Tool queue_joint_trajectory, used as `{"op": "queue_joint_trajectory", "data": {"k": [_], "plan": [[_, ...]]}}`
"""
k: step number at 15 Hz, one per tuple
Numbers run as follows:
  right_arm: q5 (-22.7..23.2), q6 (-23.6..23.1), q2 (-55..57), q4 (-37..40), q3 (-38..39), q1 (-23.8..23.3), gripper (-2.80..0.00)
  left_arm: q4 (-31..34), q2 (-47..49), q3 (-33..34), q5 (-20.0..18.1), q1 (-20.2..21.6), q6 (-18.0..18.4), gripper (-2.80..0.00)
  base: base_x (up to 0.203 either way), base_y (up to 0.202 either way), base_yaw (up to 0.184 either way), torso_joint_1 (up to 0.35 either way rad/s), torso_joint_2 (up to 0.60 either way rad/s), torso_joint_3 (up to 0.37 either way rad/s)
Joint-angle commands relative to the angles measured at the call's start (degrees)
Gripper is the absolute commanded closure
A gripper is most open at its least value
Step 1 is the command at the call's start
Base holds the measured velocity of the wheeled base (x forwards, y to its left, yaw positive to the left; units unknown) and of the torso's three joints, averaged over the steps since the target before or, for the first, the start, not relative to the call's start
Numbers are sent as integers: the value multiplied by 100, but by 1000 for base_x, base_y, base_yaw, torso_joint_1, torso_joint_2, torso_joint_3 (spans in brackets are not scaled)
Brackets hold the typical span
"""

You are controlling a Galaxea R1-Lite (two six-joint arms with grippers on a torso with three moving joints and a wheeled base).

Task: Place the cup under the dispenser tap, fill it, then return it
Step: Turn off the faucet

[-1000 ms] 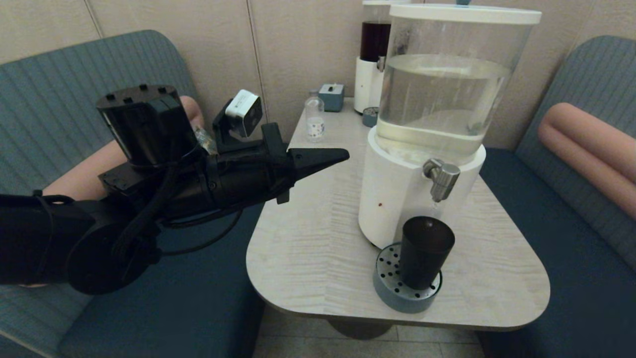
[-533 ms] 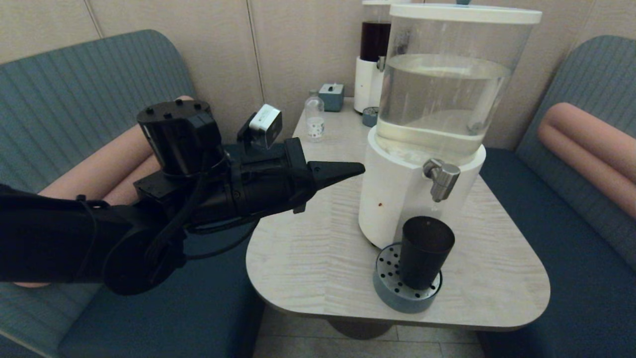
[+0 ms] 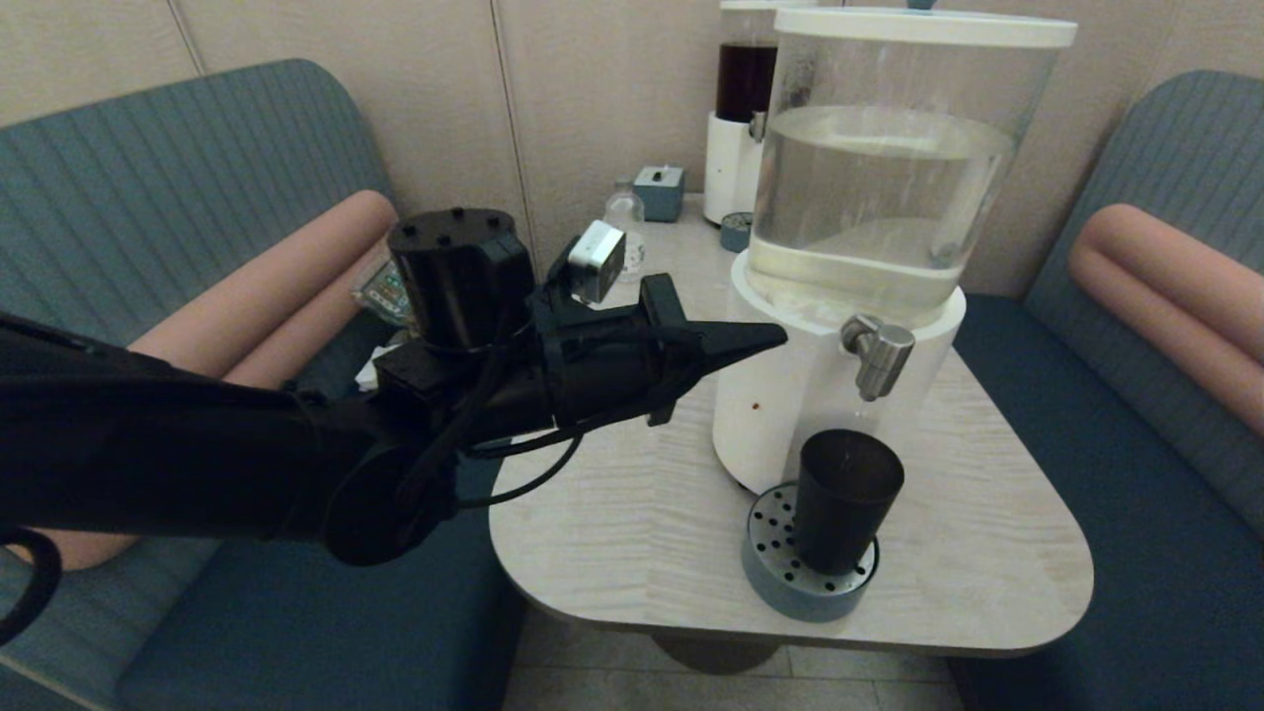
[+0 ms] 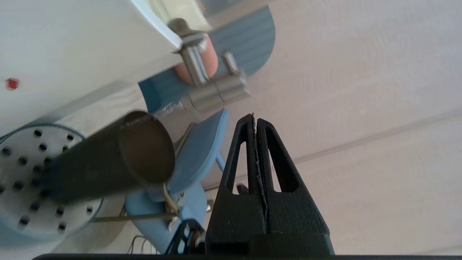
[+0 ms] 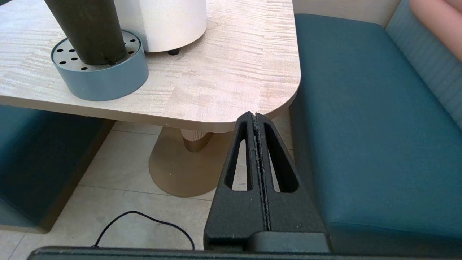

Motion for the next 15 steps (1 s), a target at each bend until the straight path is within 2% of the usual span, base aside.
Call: {"op": "queue_joint_trajectory", "data": {"k": [1, 4, 15], "plan": [[7, -3, 8, -2, 9, 1, 0, -30, 439, -254, 155, -201, -36, 0, 0, 0, 0, 0, 0, 0], [0, -3, 8, -2, 9, 1, 0, -30, 628, -471, 203, -338, -36, 0, 0, 0, 0, 0, 0, 0], [0, -3, 8, -2, 9, 1, 0, -21, 883, -1034, 212, -347, -36, 0, 0, 0, 0, 0, 0, 0]]}}
